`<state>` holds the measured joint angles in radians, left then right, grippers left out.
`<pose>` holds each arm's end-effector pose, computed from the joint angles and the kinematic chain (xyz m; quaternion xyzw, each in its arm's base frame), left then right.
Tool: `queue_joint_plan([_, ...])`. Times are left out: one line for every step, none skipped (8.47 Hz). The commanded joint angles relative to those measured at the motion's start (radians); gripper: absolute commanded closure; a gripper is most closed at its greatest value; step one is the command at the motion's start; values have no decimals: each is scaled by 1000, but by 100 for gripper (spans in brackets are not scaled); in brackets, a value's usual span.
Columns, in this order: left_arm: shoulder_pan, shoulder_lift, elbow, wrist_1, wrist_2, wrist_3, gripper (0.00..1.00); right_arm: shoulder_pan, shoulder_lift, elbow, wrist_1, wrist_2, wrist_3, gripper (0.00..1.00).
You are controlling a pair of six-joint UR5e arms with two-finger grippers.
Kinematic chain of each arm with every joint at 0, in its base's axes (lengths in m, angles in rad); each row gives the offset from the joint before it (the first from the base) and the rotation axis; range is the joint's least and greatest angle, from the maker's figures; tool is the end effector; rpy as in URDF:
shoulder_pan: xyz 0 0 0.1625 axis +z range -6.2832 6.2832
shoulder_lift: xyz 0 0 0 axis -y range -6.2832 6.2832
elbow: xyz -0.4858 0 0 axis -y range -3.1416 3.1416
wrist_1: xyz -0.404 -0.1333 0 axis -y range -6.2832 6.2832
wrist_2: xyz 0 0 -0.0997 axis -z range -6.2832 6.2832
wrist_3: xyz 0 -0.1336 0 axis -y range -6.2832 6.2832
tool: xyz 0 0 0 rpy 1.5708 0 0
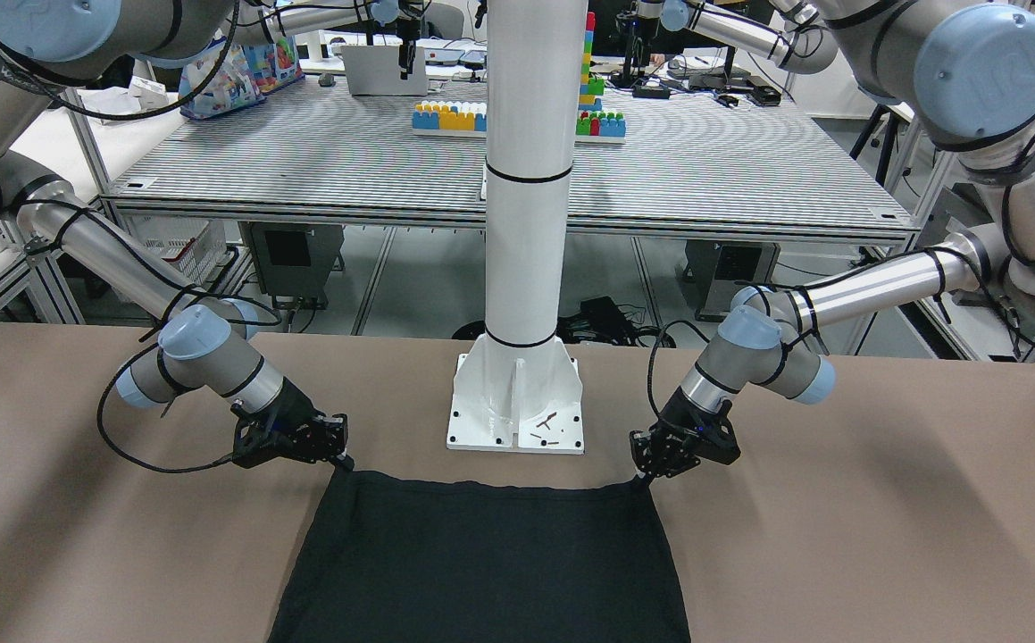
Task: Fold clothes
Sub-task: 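Grasp the hem corners with both grippers, then lift the hem with both grippers and fold it toward the collar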
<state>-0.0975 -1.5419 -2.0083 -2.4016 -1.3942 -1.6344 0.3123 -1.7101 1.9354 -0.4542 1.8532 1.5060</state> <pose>0.4958 -0.2060 0.4361 0.0816 0.5772 -0.1163 0.8041 -0.4215 -0.2370 0.4854 0.0071 -0.6253 0.0089 0.7803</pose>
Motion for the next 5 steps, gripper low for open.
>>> queue_joint_plan([-8, 20, -90, -1, -69, 1, 100, 13, -14, 58, 0, 58, 0, 100])
queue_joint_plan([-36, 32, -124, -1, -151, 24, 100, 58, -28, 91, -1, 158, 2, 100])
queue_joint_plan([-85, 22, -133, -4, -258, 116, 100, 120, -40, 117, 9, 266, 44, 100])
queue_joint_plan([-85, 19, -168, -5, -276, 129, 100, 132, -52, 163, 67, 315, 177, 100])
queue_joint_plan([-91, 35, -220, -10, -305, 157, 100, 133, -87, 178, 166, 345, 218, 100])
